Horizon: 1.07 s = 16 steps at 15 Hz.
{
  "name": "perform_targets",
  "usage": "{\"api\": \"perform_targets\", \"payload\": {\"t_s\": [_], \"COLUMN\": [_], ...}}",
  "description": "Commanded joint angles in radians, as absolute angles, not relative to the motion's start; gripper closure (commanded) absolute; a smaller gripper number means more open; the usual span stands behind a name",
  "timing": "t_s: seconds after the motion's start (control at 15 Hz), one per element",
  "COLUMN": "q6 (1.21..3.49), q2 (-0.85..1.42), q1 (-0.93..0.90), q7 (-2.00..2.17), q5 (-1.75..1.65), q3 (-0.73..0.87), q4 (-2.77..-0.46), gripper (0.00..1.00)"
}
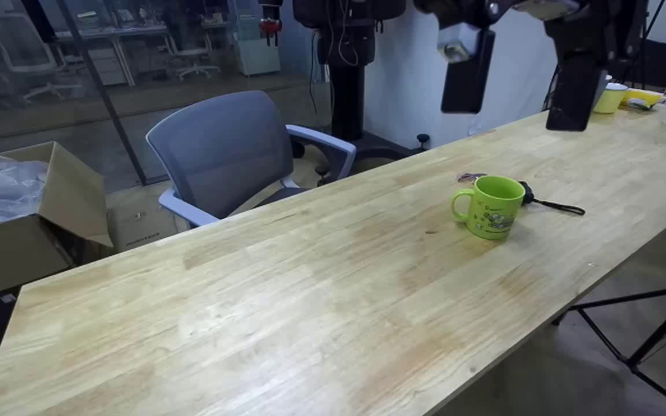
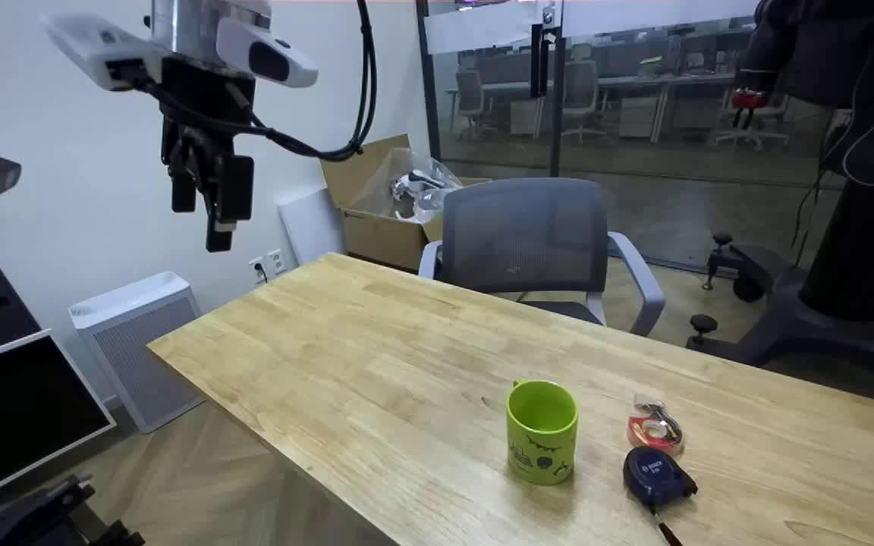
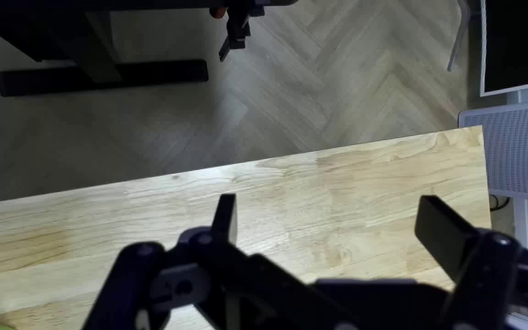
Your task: Move the mug to the left
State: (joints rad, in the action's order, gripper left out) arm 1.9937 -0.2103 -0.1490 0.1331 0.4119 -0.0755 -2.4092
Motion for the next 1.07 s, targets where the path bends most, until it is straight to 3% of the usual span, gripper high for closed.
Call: {"api": "perform_targets", "payload": {"t_s": [0.0,1.0], "q6": [1.992,2.042], "q2": [-0.210,-0.200], "q1": [-0.137,-0.134], "q7": [0.131,0.141], "q5": [0.414,0.398], "q3": [-0.087,-0.095], "q4": [-2.408,-2.411], "gripper": [0.00,0.00]}}
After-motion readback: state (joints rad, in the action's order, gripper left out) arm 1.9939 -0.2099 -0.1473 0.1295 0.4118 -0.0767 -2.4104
